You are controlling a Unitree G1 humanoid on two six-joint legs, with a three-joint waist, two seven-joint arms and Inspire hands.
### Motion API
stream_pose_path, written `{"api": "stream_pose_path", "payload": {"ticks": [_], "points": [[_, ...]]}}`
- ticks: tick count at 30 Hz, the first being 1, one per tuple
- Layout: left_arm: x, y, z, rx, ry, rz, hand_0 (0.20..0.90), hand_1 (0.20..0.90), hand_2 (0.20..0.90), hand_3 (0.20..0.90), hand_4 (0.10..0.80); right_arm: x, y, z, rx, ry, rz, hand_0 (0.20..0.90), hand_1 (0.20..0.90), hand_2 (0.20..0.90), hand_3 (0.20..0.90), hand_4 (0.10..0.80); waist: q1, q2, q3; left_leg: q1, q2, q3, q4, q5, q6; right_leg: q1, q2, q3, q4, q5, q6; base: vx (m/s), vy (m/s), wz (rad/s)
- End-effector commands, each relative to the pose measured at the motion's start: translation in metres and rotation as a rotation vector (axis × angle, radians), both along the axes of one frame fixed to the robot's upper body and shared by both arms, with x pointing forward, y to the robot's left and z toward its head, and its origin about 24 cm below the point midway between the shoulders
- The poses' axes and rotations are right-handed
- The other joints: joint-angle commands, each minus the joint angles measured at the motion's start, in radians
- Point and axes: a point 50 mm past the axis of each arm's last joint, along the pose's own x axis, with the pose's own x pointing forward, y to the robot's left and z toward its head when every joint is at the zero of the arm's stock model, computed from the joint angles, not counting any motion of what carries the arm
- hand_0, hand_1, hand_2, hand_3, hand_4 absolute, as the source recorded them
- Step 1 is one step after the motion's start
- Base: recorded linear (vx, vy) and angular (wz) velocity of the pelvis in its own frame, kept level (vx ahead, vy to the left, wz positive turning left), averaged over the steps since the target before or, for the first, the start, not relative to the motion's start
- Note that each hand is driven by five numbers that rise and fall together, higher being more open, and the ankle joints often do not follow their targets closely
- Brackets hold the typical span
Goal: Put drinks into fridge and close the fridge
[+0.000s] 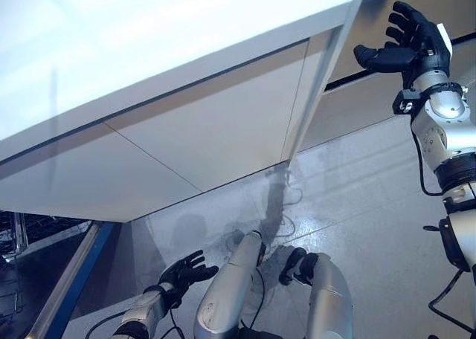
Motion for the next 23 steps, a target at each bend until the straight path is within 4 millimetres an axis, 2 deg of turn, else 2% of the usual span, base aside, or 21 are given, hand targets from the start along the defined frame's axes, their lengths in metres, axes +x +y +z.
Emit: {"api": "stream_pose_path", "payload": {"ticks": [1, 2, 3, 5, 6, 9, 10, 11, 13, 14, 15, 20, 23], "points": [[-0.02, 0.018, -0.001, 0.073, 0.012, -0.04, 0.9, 0.9, 0.9, 0.9, 0.8, -0.018, 0.005, 0.037, 0.074, -0.279, 0.05, 0.9, 0.9, 0.9, 0.9, 0.8, -0.026, -0.051, -0.092, 0.139, 0.01, 0.097, -0.183, -0.009, 0.09, 0.092, 0.033, 0.117, -0.192, 0.127, 0.045, 0.038, -0.077, -0.03], [-0.021, 0.018, -0.002, 0.075, 0.018, -0.038, 0.9, 0.9, 0.9, 0.9, 0.8, -0.019, 0.005, 0.022, 0.096, -0.25, 0.071, 0.9, 0.9, 0.9, 0.9, 0.8, -0.038, -0.056, -0.107, 0.161, 0.016, 0.098, -0.221, 0.002, 0.083, 0.115, 0.041, 0.124, -0.239, 0.138, 0.051, 0.031, -0.061, -0.13], [-0.021, 0.018, -0.002, 0.076, 0.019, -0.039, 0.9, 0.9, 0.9, 0.9, 0.8, -0.019, 0.005, 0.019, 0.105, -0.244, 0.075, 0.9, 0.9, 0.9, 0.9, 0.8, -0.039, -0.057, -0.11, 0.168, 0.017, 0.098, -0.231, 0.005, 0.082, 0.122, 0.043, 0.125, -0.25, 0.141, 0.052, 0.035, -0.066, -0.24], [-0.024, 0.018, -0.004, 0.079, 0.03, -0.034, 0.9, 0.9, 0.9, 0.9, 0.8, -0.023, 0.004, -0.01, 0.139, -0.19, 0.094, 0.9, 0.9, 0.9, 0.9, 0.8, -0.061, -0.066, -0.142, 0.215, 0.029, 0.101, -0.301, 0.028, 0.068, 0.168, 0.055, 0.134, -0.336, 0.163, 0.061, 0.038, -0.083, -0.18], [-0.025, 0.018, -0.005, 0.079, 0.033, -0.027, 0.9, 0.9, 0.9, 0.9, 0.8, -0.025, 0.006, -0.027, 0.17, -0.152, 0.114, 0.9, 0.9, 0.9, 0.9, 0.8, -0.072, -0.07, -0.158, 0.24, 0.035, 0.102, -0.339, 0.04, 0.062, 0.191, 0.06, 0.14, -0.38, 0.174, 0.065, 0.053, -0.095, -0.07], [-0.031, 0.017, -0.009, 0.078, 0.056, 0.008, 0.9, 0.9, 0.9, 0.9, 0.8, -0.042, 0.013, -0.095, 0.256, -0.033, 0.146, 0.9, 0.9, 0.9, 0.9, 0.8, -0.107, -0.081, -0.225, 0.314, 0.044, 0.109, -0.453, 0.078, 0.042, 0.263, 0.082, 0.149, -0.504, 0.201, 0.077, 0.067, -0.087, -0.34], [-0.035, 0.015, -0.012, 0.072, 0.076, 0.037, 0.9, 0.9, 0.9, 0.9, 0.8, -0.058, 0.024, -0.143, 0.294, 0.05, 0.156, 0.9, 0.9, 0.9, 0.9, 0.8, -0.129, -0.084, -0.269, 0.363, 0.053, 0.121, -0.526, 0.096, 0.032, 0.312, 0.097, 0.153, -0.576, 0.212, 0.085, 0.098, -0.095, -0.31], [-0.04, 0.013, -0.014, 0.065, 0.09, 0.054, 0.9, 0.9, 0.9, 0.9, 0.8, -0.072, 0.027, -0.171, 0.316, 0.112, 0.159, 0.9, 0.9, 0.9, 0.9, 0.8, -0.14, -0.085, -0.297, 0.394, 0.057, 0.129, -0.565, 0.105, 0.026, 0.343, 0.104, 0.155, -0.615, 0.219, 0.09, 0.109, -0.089, -0.26], [-0.047, 0.009, -0.017, 0.052, 0.105, 0.076, 0.9, 0.9, 0.9, 0.9, 0.8, -0.096, 0.03, -0.216, 0.342, 0.231, 0.171, 0.9, 0.9, 0.9, 0.9, 0.8, -0.157, -0.083, -0.339, 0.441, 0.065, 0.144, -0.618, 0.118, 0.018, 0.387, 0.116, 0.159, -0.67, 0.232, 0.098, 0.067, -0.047, -0.27], [-0.048, 0.008, -0.018, 0.048, 0.106, 0.08, 0.9, 0.9, 0.9, 0.9, 0.8, -0.101, 0.031, -0.224, 0.345, 0.262, 0.167, 0.9, 0.9, 0.9, 0.9, 0.8, -0.16, -0.083, -0.348, 0.449, 0.067, 0.147, -0.627, 0.12, 0.016, 0.394, 0.118, 0.16, -0.679, 0.235, 0.098, 0.052, -0.032, -0.28], [-0.052, 0.005, -0.021, 0.039, 0.11, 0.093, 0.9, 0.9, 0.9, 0.9, 0.8, -0.116, 0.036, -0.253, 0.351, 0.359, 0.168, 0.9, 0.9, 0.9, 0.9, 0.8, -0.171, -0.081, -0.37, 0.477, 0.072, 0.158, -0.652, 0.126, 0.01, 0.419, 0.125, 0.157, -0.705, 0.243, 0.1, 0.015, -0.027, -0.22], [-0.055, -0.001, -0.026, 0.036, 0.123, 0.114, 0.9, 0.9, 0.9, 0.9, 0.8, -0.156, 0.043, -0.329, 0.392, 0.718, 0.113, 0.9, 0.9, 0.9, 0.9, 0.8, -0.195, -0.075, -0.408, 0.543, 0.08, 0.179, -0.705, 0.138, -0.004, 0.479, 0.145, 0.149, -0.743, 0.244, 0.096, 0.007, -0.011, -0.1], [-0.06, -0.003, -0.029, 0.05, 0.141, 0.102, 0.9, 0.9, 0.9, 0.9, 0.8, -0.184, 0.043, -0.363, 0.384, 0.913, 0.075, 0.9, 0.9, 0.9, 0.9, 0.8, -0.201, -0.072, -0.418, 0.562, 0.081, 0.188, -0.714, 0.14, -0.005, 0.499, 0.149, 0.147, -0.753, 0.241, 0.092, 0.021, 0.008, 0.0]]}}
